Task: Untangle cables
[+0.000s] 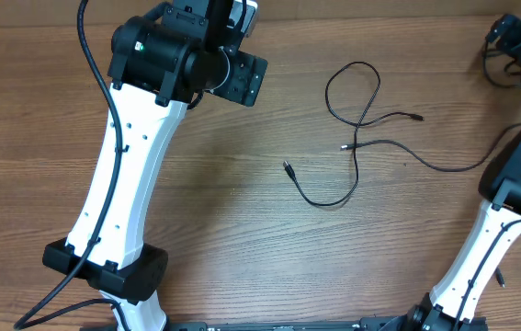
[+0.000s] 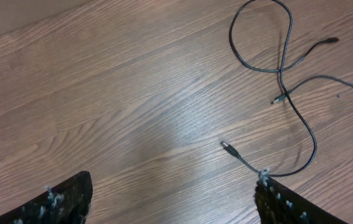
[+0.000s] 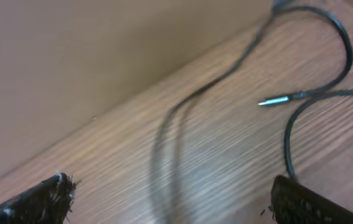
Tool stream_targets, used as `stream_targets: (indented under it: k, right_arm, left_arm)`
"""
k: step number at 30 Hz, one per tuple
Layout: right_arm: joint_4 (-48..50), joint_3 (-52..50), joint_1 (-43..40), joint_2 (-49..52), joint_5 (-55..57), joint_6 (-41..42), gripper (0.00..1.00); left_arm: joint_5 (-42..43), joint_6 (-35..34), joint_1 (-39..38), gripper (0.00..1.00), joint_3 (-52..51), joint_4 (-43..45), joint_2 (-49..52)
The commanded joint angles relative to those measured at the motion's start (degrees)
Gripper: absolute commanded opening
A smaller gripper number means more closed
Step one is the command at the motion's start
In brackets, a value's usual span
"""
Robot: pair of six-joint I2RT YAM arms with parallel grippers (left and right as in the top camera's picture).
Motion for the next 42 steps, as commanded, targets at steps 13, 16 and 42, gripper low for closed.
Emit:
stream_targets:
  k: [13,16,42]
  right_arm:
    - [-30.49,0.00,13.90,-14.75,-20.44,12.57,1.00]
    - [-35.74,-1.53,18.18,-14.75,-11.30,10.67,1.00]
    - [-15.72,-34.97,30.51,-14.71,6.64,8.68,1.00]
  left_arm:
    - [-1.42,-1.29,-0.09,0.90,0.17,6.49,-0.52]
    - [-1.36,-1.29,-0.11,0.90,0.17,7.17,-0.52]
    - [-1.11,-1.29,-0.04,0.98,0.17,5.84,-0.52]
